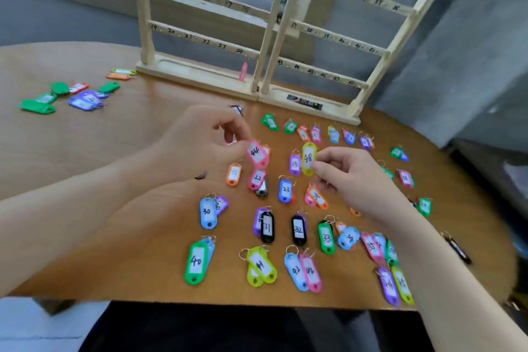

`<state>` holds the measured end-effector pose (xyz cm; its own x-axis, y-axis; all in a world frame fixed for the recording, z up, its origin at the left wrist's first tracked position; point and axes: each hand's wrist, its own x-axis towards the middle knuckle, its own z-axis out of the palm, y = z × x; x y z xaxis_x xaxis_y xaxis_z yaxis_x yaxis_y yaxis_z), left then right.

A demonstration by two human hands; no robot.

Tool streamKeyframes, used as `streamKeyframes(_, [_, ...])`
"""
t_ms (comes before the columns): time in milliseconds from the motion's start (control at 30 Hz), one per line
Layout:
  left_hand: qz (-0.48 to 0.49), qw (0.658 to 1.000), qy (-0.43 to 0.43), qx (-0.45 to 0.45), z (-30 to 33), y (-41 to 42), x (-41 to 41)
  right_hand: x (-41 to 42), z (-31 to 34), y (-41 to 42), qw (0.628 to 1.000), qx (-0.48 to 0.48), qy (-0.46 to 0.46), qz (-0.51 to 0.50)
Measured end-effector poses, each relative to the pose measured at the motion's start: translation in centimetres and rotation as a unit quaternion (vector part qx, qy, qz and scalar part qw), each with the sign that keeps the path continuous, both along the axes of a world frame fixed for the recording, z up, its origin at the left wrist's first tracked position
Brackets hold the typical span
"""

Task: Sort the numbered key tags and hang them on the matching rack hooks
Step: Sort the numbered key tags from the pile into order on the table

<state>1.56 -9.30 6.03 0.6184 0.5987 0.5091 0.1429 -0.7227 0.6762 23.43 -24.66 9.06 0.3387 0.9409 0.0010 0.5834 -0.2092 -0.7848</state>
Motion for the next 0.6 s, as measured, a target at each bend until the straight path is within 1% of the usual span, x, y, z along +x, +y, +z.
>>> streamKeyframes(67, [-0.035,0.999,0.012,-0.006,0.6,-1.7,1.8,1.1,-0.5,-2.3,1.0,-0.007,-0.001,-0.023])
streamKeyframes(167, [-0.11,0.991,0.04,-0.067,1.4,-4.8,4.2,2.2,-1.2,-5.9,0.998,0.003,0.027,-0.064])
streamKeyframes(200, [-0.131,0.987,0.055,-0.074,1.6,-5.8,4.9,2.6,-1.3,-7.0,0.997,0.01,0.036,-0.074])
streamKeyframes(333, [-0.195,0.968,0.147,-0.051,1.7,-9.2,7.5,3.7,-1.3,-10.8,0.991,0.054,0.072,-0.097])
streamKeyframes(433, [-0.23,0.95,0.203,-0.061,1.1,-10.9,9.0,4.2,-1.9,-12.8,0.983,0.076,0.099,-0.133])
streamKeyframes(500, [-0.24,0.942,0.227,-0.067,0.5,-11.8,9.9,4.9,-2.6,-14.0,0.978,0.079,0.1,-0.163])
streamKeyframes(600, [-0.251,0.933,0.247,-0.078,-0.2,-12.8,11.1,5.7,-3.4,-15.6,0.976,0.065,0.06,-0.201])
